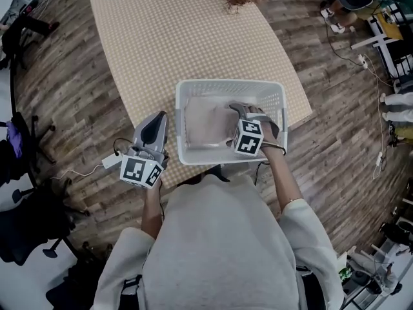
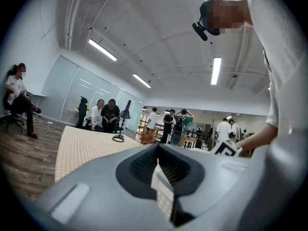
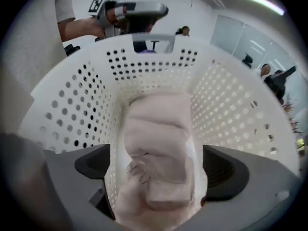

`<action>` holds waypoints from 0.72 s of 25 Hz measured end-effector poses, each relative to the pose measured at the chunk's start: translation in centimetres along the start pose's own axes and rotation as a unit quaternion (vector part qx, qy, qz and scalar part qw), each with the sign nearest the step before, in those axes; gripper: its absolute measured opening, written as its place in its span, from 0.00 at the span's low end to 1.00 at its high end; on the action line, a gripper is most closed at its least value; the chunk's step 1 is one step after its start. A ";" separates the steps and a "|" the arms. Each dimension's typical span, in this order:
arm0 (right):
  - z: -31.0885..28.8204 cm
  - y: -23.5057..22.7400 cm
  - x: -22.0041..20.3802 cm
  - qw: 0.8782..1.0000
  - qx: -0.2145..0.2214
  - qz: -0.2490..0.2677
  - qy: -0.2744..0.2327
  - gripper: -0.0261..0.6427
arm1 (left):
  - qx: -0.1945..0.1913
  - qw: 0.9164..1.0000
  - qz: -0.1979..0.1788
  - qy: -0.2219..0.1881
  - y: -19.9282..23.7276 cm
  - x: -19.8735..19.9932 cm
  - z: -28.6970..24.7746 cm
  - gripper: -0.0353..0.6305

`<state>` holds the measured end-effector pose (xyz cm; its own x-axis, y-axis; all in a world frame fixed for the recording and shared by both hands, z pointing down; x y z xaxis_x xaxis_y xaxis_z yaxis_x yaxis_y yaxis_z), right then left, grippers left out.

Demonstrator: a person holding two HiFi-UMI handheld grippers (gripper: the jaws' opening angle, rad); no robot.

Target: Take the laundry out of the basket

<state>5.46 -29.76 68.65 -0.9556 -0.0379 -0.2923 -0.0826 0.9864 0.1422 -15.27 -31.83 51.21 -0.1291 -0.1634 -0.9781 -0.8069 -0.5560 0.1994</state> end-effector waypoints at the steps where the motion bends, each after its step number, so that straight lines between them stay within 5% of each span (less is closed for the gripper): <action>1: -1.6 0.0 -0.5 1.000 0.022 0.010 0.016 0.93 | 0.003 1.000 0.000 -0.001 0.1 0.0 0.3 0.07; 6: -7.4 0.2 -3.5 0.990 0.073 0.042 0.112 0.93 | 0.025 1.000 0.000 -0.002 1.1 0.3 1.8 0.07; 18: -10.1 1.2 -3.7 0.985 0.075 0.044 0.151 0.87 | 0.043 0.999 0.006 -0.006 2.5 0.1 3.1 0.07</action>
<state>6.06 -30.04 79.47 -0.9996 0.0257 0.0130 0.0257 0.9997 0.0060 -19.09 -30.67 51.39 -0.1454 -0.1603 -0.9763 -0.8512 -0.4827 0.2061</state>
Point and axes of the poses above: the fingertips, and each gripper's own axes: z backward along the fingers, y to its left, x out of its top, the point moved 2 cm from there along z, backward along the fingers, and after that the axes turned 3 degrees about -x, right-handed, at the moved point
